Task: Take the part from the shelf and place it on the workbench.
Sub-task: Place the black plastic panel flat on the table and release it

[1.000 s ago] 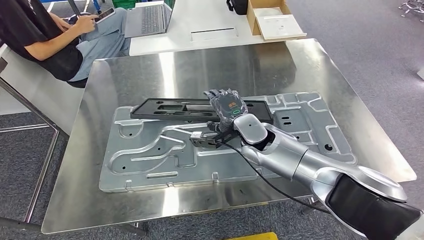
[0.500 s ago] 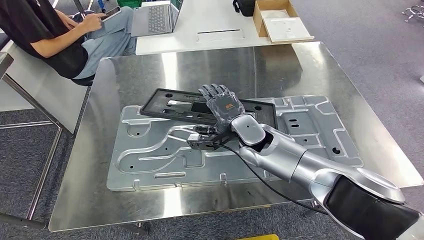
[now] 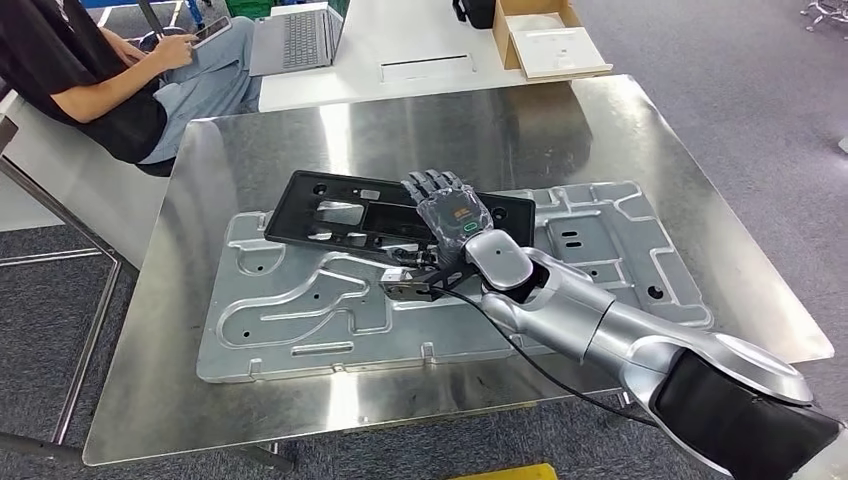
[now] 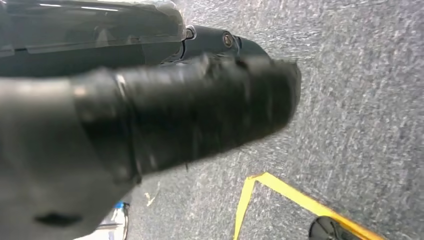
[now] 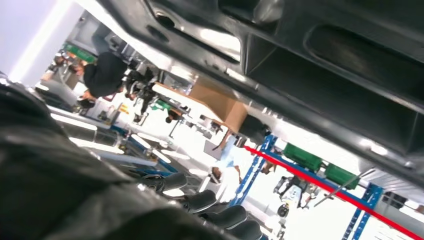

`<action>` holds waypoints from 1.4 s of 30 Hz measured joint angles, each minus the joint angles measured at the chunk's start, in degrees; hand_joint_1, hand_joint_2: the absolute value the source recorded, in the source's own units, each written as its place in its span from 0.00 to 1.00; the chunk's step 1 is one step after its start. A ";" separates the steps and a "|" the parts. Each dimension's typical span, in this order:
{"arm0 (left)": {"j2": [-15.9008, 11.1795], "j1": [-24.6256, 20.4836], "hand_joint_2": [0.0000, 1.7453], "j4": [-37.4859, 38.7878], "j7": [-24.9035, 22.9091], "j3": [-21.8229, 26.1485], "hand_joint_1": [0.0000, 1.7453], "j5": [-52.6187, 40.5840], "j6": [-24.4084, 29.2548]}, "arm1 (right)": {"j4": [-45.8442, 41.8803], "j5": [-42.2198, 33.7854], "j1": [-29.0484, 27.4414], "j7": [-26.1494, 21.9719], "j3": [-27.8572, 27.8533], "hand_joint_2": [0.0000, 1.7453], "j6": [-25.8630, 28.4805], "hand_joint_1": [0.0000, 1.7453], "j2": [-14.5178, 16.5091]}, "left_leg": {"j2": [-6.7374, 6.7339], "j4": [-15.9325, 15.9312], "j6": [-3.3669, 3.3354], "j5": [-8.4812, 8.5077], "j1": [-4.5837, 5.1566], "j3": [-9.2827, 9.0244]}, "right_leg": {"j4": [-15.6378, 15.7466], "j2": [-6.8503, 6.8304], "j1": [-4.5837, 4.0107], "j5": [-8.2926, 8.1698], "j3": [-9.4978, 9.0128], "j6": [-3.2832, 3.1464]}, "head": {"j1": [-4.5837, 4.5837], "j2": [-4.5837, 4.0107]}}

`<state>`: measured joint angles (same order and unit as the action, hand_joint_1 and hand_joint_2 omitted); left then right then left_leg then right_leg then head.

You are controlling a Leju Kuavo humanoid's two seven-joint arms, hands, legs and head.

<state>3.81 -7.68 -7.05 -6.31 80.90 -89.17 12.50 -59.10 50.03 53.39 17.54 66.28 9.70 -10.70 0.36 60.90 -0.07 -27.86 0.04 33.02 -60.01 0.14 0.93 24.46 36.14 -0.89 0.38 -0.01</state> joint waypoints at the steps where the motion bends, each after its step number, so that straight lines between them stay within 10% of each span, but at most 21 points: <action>1: -0.03 -0.05 0.00 -0.01 0.01 0.01 0.00 -0.02 0.00 | -0.01 0.01 0.07 0.03 0.00 0.00 0.01 0.00 -0.01 | 0.04 -1.72 -0.26 0.37 0.20 -0.80 | 0.04 0.00 -0.01 -0.22 0.14 0.34 | 0.02 0.00; 5: -0.09 -0.08 0.00 -0.01 0.04 0.01 0.00 -0.14 0.08 | -0.02 0.10 0.19 0.38 -0.01 0.00 -0.18 0.00 -0.22 | -0.20 -3.23 -1.40 1.87 0.21 -0.62 | -0.06 0.03 0.07 -0.10 0.67 1.82 | 0.08 0.01; 10: -0.09 -0.10 0.00 -0.01 -0.01 0.02 0.00 -0.15 0.09 | -0.05 0.22 0.37 0.61 -0.01 0.00 -0.81 0.00 -0.61 | -0.58 -3.65 -2.53 4.08 0.11 1.79 | -13.78 0.05 0.02 9.49 4.78 2.31 | 0.31 0.00; 12: -0.09 -0.10 0.00 -0.01 -0.07 0.02 0.00 -0.15 0.09 | -0.05 0.29 0.34 0.67 -0.01 0.00 -0.86 0.00 -0.73 | -0.57 -3.19 -2.40 4.78 0.11 3.16 | -13.03 0.04 0.05 8.28 2.88 2.34 | 0.32 0.01; 15: -0.09 -0.08 0.00 -0.01 -0.13 0.02 0.00 -0.19 0.09 | -0.21 0.50 0.61 0.78 -0.01 0.00 -1.05 0.00 -0.84 | -0.53 -2.09 -1.74 5.56 0.17 4.97 | -2.94 0.03 -0.06 5.27 -4.00 1.97 | 0.26 0.01; 17: -0.09 -0.10 0.00 -0.01 -0.12 0.02 0.00 -0.22 0.08 | -0.45 0.66 0.73 0.77 -0.01 0.00 -1.40 0.00 -0.83 | -0.50 -1.72 -1.07 6.16 0.28 5.51 | 0.06 0.09 -0.33 5.21 -5.46 1.44 | 0.27 0.01; 24: -0.21 0.06 0.00 0.01 -0.09 0.02 0.00 -0.22 0.07 | -0.53 0.79 0.68 0.75 -0.01 0.00 -1.92 0.00 -0.86 | -0.23 -1.79 0.18 6.87 0.03 6.07 | 0.65 -0.16 0.06 3.40 -4.32 -0.20 | 0.46 0.00; 28: 0.04 -0.07 0.00 0.02 -0.05 0.02 0.00 -0.28 -0.09 | -0.68 0.95 0.39 0.86 -0.01 0.00 -1.88 0.00 -0.82 | -0.24 10.80 1.91 -2.30 -0.75 5.51 | 0.60 -0.21 0.23 -1.07 1.37 -0.47 | 0.11 0.01; 31: 0.02 -0.24 0.00 0.02 -0.11 0.03 0.00 -0.36 -0.11 | -0.82 0.99 0.50 0.98 -0.01 0.00 -1.84 0.00 -0.86 | -0.12 0.00 1.26 -1.32 -0.53 -2.81 | 0.63 -0.27 0.18 -2.53 2.55 0.32 | 0.15 0.01; 35: -0.04 -0.35 0.00 0.02 -0.16 0.03 0.00 -0.49 -0.05 | -0.99 0.99 0.50 1.02 -0.01 0.00 -1.83 0.00 -0.97 | -0.18 -3.86 -0.59 -0.79 -0.18 -3.75 | 1.38 -0.34 0.19 -4.01 2.82 1.83 | 0.16 0.01; 40: -0.05 -0.39 0.00 0.02 -0.39 0.04 0.00 -0.71 0.07 | -0.98 0.99 0.27 0.94 -0.01 0.00 -1.84 0.00 -1.11 | -0.77 -4.35 -2.37 2.99 -0.28 -0.31 | -11.57 -0.20 0.16 6.98 6.41 2.28 | 0.70 0.01; 42: -0.05 -0.38 0.00 0.02 -0.46 0.04 0.00 -0.75 0.09 | -0.97 0.99 0.10 0.92 -0.01 0.00 -1.86 0.00 -1.14 | -0.79 -3.90 -2.35 4.21 -0.15 1.74 | -14.56 -0.20 0.15 6.52 5.53 2.27 | 0.73 0.01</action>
<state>3.76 -8.05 -7.04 -6.77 80.94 -89.92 12.59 -60.07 51.01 53.49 18.46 66.27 7.84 -11.84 -0.43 57.00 -2.42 -23.65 -0.11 34.77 -74.57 -0.06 1.07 30.98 41.67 1.37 1.11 -0.01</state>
